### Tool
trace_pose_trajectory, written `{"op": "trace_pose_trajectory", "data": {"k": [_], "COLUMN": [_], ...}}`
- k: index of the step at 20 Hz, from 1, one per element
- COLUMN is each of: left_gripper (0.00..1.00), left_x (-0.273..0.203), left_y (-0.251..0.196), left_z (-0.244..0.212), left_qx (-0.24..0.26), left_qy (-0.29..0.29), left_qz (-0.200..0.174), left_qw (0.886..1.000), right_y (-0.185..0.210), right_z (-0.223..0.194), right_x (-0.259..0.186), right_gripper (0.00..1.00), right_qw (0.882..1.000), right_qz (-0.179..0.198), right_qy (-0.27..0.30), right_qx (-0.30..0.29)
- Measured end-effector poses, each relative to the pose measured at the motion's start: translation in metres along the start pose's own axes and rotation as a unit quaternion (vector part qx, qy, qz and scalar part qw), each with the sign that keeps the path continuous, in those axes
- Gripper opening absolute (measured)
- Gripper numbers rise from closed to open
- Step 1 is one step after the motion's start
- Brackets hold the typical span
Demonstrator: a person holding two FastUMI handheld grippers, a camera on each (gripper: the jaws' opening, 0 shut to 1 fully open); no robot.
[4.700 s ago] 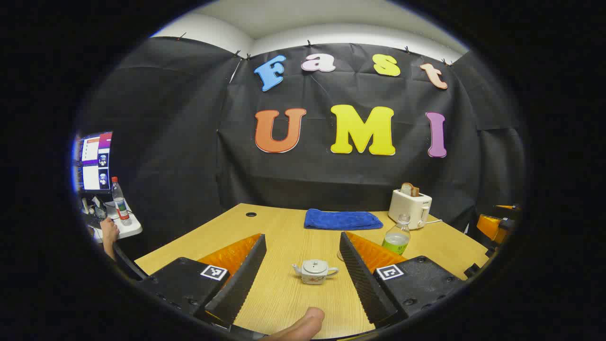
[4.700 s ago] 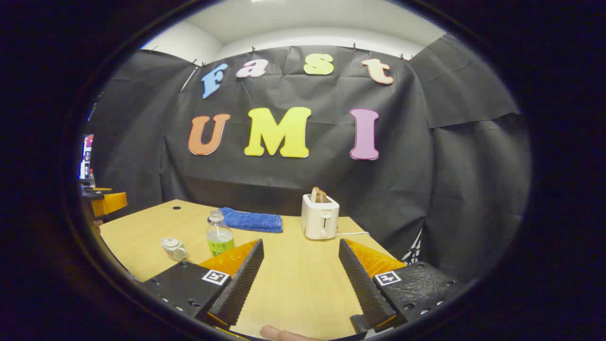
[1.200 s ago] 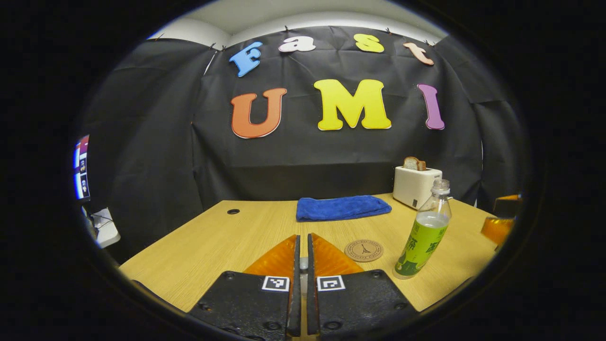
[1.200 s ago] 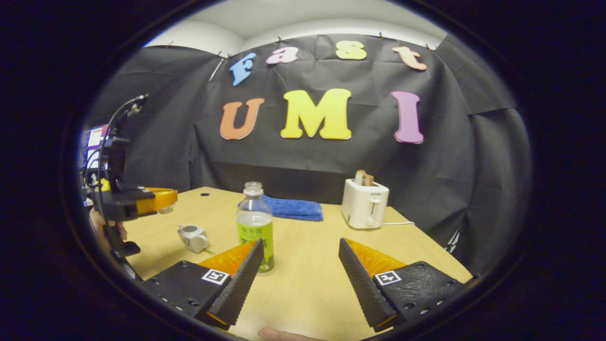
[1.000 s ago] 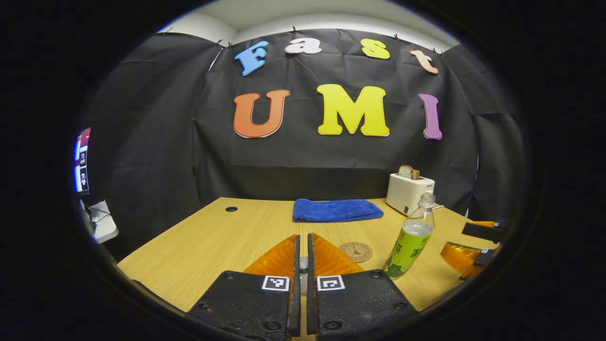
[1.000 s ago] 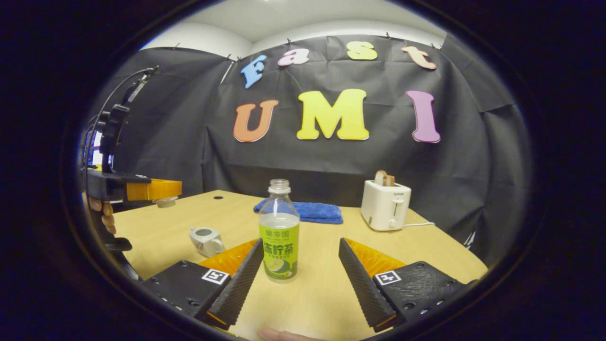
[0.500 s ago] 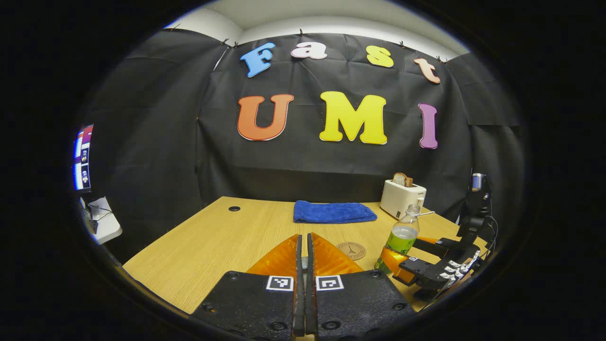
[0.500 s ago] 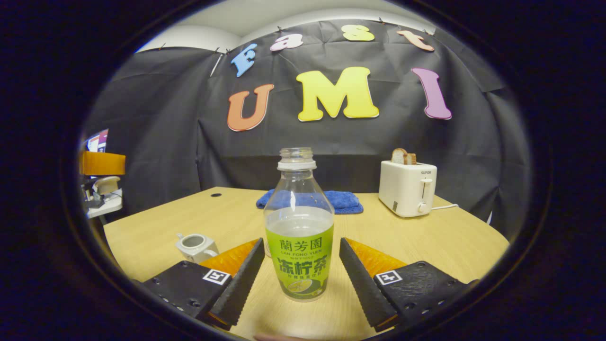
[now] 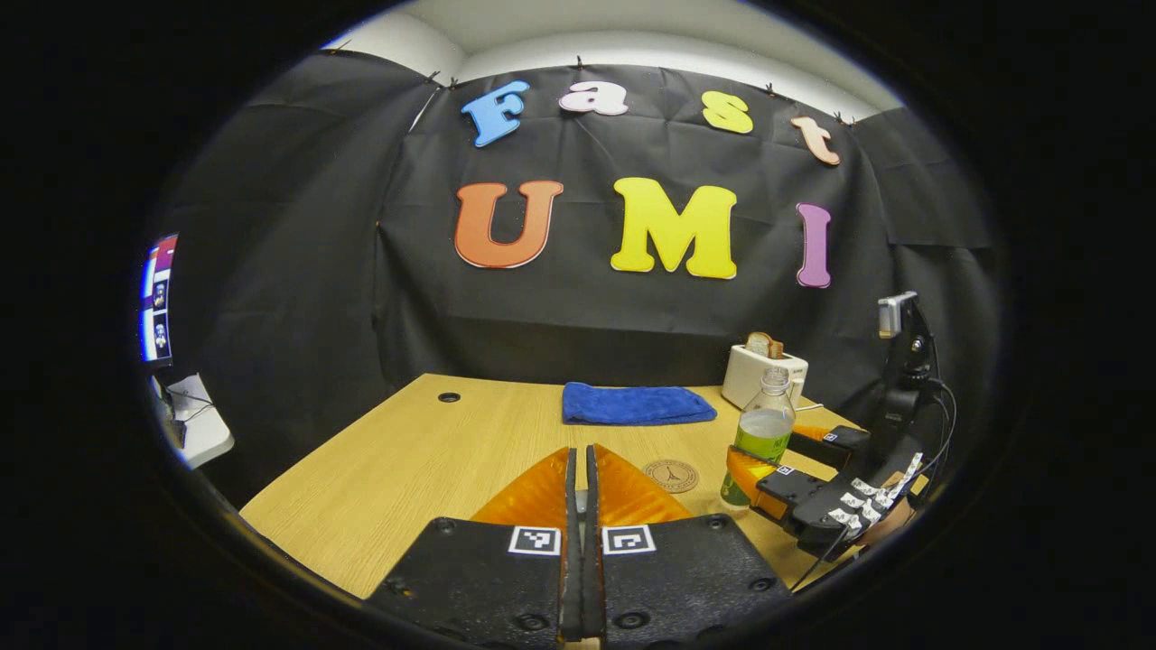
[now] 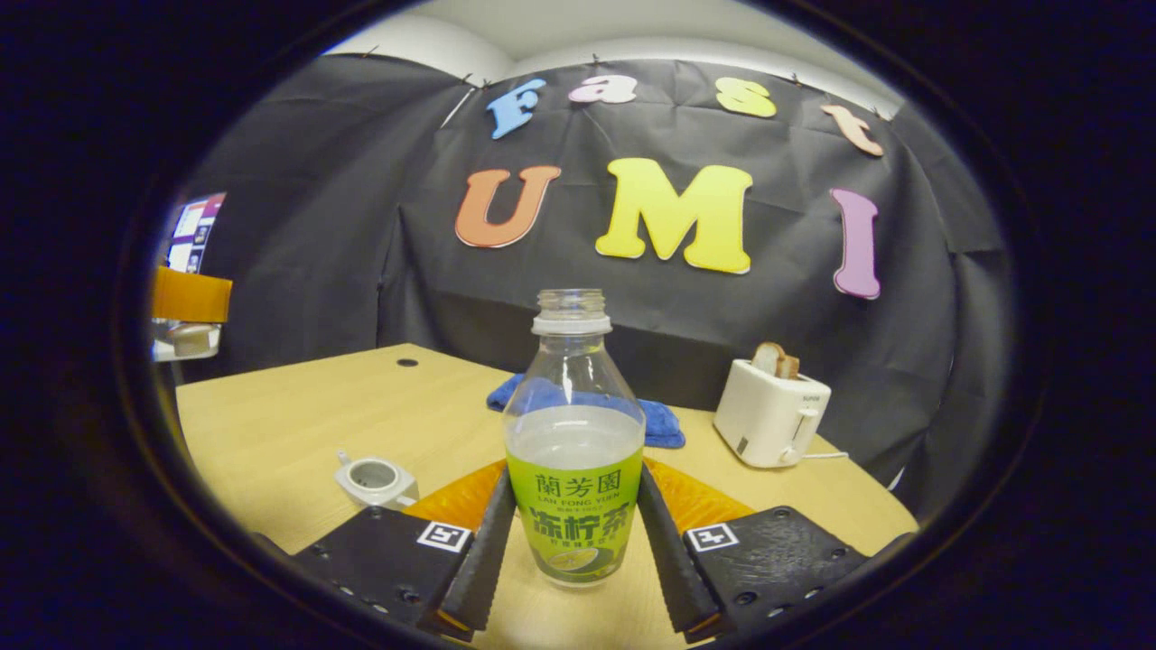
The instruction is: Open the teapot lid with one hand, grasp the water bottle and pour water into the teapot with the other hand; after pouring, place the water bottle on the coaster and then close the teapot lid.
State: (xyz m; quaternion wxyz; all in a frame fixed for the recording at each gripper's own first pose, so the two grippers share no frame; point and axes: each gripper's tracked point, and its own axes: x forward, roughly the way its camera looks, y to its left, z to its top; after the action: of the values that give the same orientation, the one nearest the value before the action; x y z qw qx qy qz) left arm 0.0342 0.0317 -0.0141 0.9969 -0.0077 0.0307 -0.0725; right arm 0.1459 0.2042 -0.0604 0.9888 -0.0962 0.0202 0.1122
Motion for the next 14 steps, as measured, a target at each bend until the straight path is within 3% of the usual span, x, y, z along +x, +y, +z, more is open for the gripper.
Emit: {"op": "trace_pose_trajectory", "data": {"k": [5, 8, 11, 14], "left_gripper": [0.03, 0.03, 0.03, 0.03], "left_x": [-0.007, -0.007, -0.01, -0.015], "left_y": [0.017, 0.026, 0.029, 0.042], "left_z": [0.005, 0.004, 0.008, 0.01], "left_qx": [-0.009, -0.005, -0.001, -0.004], "left_qy": [-0.009, -0.007, -0.008, -0.014], "left_qz": [0.01, 0.018, 0.022, 0.027], "left_qw": [1.0, 1.0, 1.0, 1.0], "right_y": [0.007, 0.013, 0.01, 0.012], "right_z": [0.001, -0.012, -0.02, -0.019], "right_x": [0.009, 0.017, 0.02, 0.024], "right_gripper": [0.71, 0.72, 0.72, 0.72], "right_qw": [0.995, 0.986, 0.966, 0.939], "right_qz": [-0.016, -0.017, -0.047, -0.068], "right_qy": [0.029, 0.064, 0.088, 0.085], "right_qx": [-0.095, -0.153, -0.237, -0.326]}}
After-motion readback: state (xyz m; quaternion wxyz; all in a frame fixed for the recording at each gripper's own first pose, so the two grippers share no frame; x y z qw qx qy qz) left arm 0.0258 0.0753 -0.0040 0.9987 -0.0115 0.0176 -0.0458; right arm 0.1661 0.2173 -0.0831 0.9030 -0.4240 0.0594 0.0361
